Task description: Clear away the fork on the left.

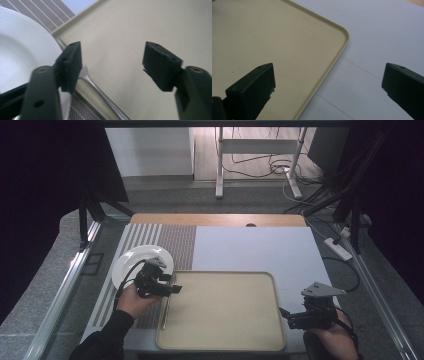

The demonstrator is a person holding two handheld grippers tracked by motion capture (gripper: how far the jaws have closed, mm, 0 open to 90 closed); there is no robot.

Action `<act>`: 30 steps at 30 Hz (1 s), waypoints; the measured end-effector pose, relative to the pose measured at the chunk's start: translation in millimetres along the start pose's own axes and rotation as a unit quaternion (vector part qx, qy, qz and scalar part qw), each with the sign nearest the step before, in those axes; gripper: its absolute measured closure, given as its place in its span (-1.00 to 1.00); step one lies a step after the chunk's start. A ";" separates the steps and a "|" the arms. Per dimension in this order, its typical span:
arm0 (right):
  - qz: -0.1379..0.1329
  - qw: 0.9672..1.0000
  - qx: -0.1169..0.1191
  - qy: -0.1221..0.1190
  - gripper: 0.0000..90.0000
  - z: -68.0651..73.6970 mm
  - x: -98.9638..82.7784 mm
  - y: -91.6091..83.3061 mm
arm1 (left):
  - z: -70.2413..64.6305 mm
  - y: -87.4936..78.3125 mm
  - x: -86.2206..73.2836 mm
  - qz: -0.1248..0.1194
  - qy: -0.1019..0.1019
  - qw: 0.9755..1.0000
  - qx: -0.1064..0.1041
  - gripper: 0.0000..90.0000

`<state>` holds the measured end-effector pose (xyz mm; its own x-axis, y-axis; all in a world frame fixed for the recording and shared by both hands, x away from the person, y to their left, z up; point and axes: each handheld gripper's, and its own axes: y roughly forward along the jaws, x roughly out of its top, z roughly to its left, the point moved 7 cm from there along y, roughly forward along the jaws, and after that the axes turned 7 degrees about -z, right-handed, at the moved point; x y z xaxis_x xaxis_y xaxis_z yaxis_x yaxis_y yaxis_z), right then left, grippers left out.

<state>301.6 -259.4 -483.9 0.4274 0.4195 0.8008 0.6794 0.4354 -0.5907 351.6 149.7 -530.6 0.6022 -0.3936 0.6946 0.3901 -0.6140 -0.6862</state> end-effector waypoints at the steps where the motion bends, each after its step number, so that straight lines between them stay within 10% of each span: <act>1: 0.000 1.000 0.000 0.000 -1.00 0.0 0.0 0.0 | 1.0 -0.8 -0.2 -0.002 0.000 1.000 0.002 -0.43; 13: 0.001 1.000 0.000 -0.002 -1.00 0.3 -0.1 -0.1 | 13.8 -10.1 -4.2 -0.016 -0.034 0.999 0.010 -0.81; 30: 0.001 1.000 0.000 -0.002 -1.00 0.4 0.0 -0.1 | 20.9 -29.0 -8.4 -0.052 -0.014 0.998 0.038 -0.93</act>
<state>301.2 -259.1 -483.8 0.4268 0.4230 0.7993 0.6783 0.4349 -0.5923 349.8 185.1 -521.0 0.5749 -0.3103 0.7571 0.5025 -0.5964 -0.6260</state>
